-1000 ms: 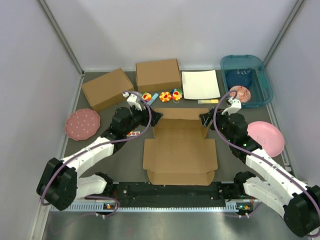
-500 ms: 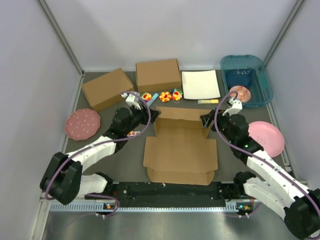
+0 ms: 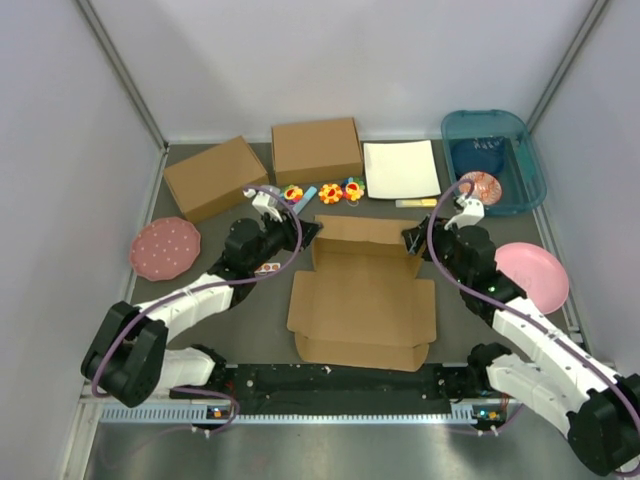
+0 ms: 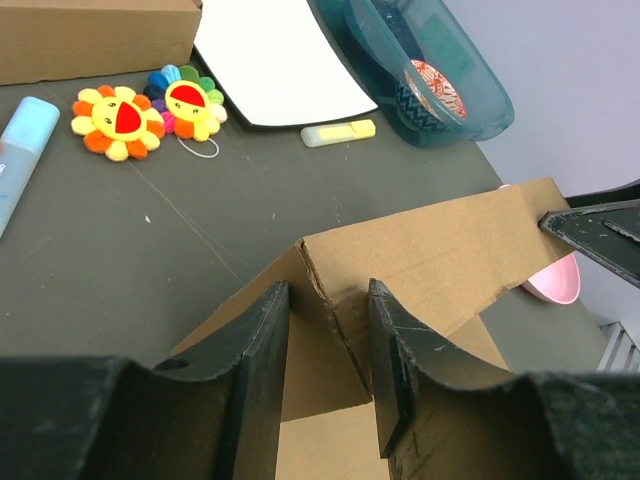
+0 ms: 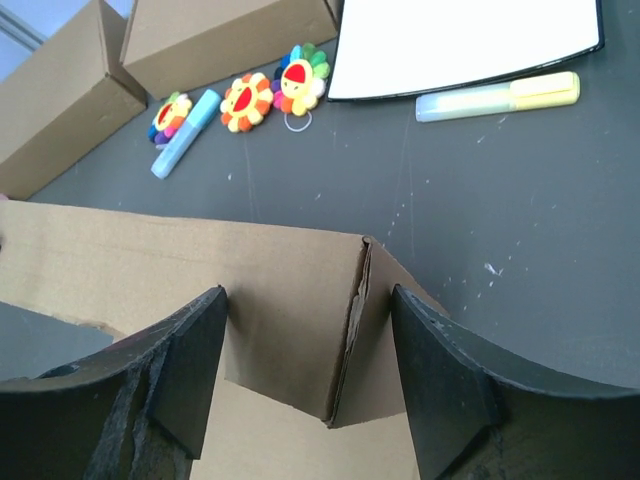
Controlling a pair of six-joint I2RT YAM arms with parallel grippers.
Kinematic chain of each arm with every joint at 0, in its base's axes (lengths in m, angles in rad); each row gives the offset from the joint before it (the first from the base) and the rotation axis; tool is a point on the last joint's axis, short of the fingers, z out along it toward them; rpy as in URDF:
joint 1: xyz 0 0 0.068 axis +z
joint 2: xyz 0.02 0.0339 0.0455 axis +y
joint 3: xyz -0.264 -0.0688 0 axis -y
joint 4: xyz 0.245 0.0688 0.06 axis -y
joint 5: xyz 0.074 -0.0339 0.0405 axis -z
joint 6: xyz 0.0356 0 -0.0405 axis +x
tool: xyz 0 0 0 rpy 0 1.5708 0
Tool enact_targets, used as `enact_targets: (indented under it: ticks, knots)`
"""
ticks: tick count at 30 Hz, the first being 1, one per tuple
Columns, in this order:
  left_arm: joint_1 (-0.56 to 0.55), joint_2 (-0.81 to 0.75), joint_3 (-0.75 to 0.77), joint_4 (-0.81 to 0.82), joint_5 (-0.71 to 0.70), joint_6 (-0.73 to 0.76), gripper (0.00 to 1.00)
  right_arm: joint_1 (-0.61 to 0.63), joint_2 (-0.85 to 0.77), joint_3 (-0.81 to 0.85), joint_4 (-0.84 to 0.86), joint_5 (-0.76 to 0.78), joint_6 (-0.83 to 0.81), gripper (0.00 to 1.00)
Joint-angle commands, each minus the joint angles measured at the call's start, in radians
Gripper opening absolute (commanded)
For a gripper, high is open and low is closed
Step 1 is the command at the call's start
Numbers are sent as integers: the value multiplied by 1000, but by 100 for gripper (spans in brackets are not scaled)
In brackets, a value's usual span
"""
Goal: Fold the paper box
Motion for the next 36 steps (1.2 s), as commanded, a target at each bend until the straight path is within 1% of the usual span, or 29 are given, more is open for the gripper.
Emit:
enact_targets:
  ticks: [1, 10, 15, 21, 26, 30, 33, 36]
  knots:
    - [-11, 46, -81, -80, 48, -1, 39, -7, 2, -98, -20, 24, 12, 63]
    - [-30, 67, -225, 57, 62, -65, 35, -7, -92, -270, -19, 2, 158, 54]
    - [-57, 102, -250, 100, 59, -73, 32, -6, -132, -308, -77, 7, 243, 50]
    - [-76, 154, -279, 161, 63, -93, 30, -6, -156, -360, -116, 15, 322, 48]
    - [-85, 210, -294, 218, 76, -108, 28, -6, -149, -351, -139, 15, 323, 48]
    - [-86, 224, -298, 227, 82, -111, 27, -7, -129, -333, -149, 10, 322, 49]
    - [-86, 204, -293, 209, 80, -110, 27, -6, -170, -304, -155, 21, 302, 53]
    - [-86, 179, -276, 164, 74, -94, 27, -6, -201, -247, -169, 44, 268, 53]
